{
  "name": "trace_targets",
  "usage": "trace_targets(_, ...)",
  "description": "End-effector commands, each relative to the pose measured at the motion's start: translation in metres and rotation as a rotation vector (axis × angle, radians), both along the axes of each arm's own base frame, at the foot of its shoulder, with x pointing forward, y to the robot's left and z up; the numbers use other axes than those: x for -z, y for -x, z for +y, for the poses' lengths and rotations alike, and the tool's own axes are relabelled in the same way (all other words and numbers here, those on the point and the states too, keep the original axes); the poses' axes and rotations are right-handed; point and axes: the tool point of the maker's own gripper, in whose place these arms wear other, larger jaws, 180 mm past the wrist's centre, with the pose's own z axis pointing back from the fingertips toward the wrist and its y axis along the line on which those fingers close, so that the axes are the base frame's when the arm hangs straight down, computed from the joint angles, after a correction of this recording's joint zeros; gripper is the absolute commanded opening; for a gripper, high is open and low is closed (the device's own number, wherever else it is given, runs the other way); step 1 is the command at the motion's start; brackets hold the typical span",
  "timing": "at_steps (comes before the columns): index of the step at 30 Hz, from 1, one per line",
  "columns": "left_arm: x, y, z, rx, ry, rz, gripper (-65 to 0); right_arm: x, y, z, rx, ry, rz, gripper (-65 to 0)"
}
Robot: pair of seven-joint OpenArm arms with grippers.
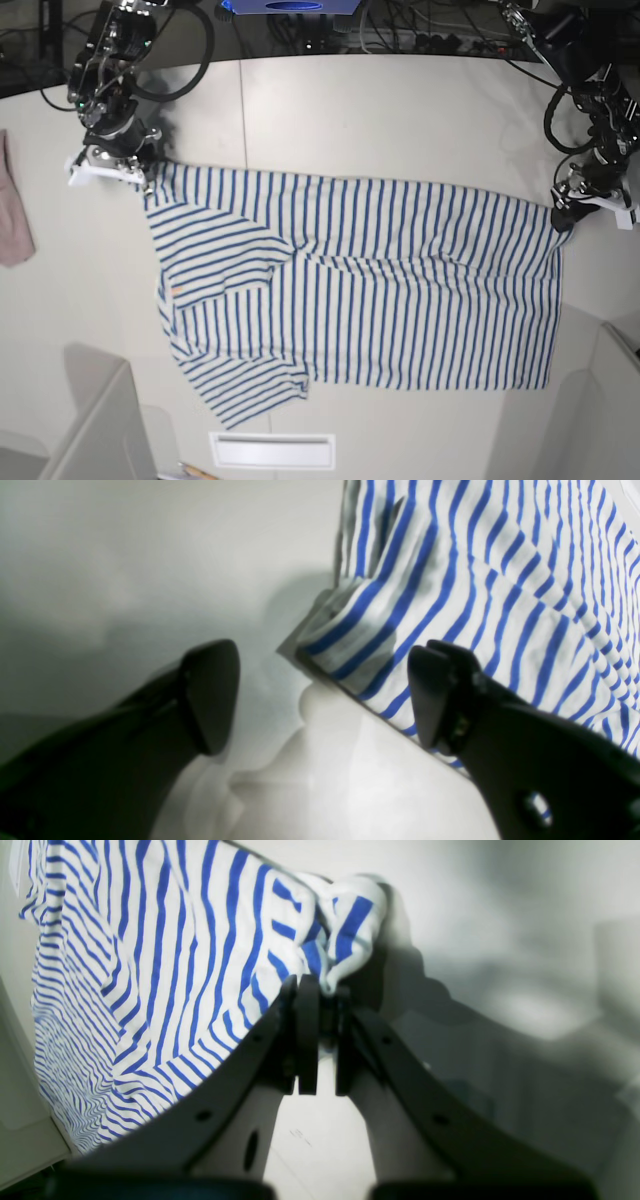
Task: Fold the T-shirt properly
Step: 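Lift the shoulder edges and drag the shirt toward the robot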
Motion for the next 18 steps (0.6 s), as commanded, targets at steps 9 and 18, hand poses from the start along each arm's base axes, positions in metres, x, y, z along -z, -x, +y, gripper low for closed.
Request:
trace_targets(9,-0.008,-0.020,-0.008,0.034,0.004,-0.031,-21.7,-0.011,-0.010,-0.003,0.001,0.014,-0.045,-65.0)
trace_targets(18,-0.002,-0.022,-0.017,0.057,0.018,-0.016,-21.9,-0.011,-0.010,-0.003,0.001,0.014,-0.045,-65.0)
